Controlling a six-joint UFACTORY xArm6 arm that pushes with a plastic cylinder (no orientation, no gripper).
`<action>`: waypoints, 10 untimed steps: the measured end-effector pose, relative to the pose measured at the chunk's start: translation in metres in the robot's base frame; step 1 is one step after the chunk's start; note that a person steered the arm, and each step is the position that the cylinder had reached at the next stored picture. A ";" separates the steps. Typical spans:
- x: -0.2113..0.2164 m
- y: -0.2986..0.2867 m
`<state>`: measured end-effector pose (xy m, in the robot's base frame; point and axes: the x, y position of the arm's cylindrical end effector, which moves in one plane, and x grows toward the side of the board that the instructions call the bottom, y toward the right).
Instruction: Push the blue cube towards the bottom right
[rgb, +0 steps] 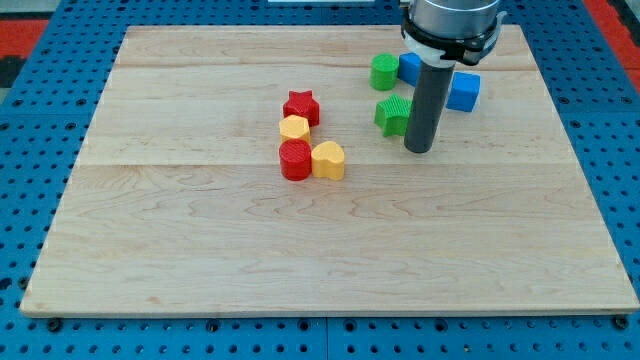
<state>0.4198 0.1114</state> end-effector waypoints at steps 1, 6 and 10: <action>-0.026 0.055; 0.062 0.021; 0.104 -0.023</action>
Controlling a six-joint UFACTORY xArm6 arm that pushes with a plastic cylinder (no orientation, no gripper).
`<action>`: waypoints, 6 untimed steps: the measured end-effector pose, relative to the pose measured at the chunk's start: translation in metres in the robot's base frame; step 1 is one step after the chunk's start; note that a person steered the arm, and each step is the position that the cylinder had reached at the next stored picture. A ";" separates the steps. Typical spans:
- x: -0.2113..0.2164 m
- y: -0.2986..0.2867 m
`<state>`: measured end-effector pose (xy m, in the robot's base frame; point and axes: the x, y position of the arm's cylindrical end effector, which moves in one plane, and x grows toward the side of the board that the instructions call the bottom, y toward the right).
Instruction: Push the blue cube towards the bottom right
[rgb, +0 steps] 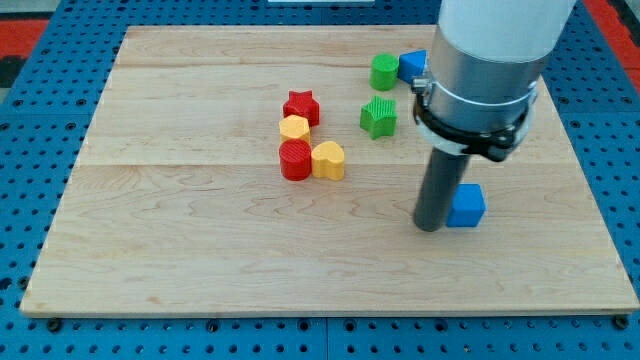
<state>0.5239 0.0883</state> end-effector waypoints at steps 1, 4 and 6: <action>-0.044 -0.049; -0.058 0.039; 0.000 0.076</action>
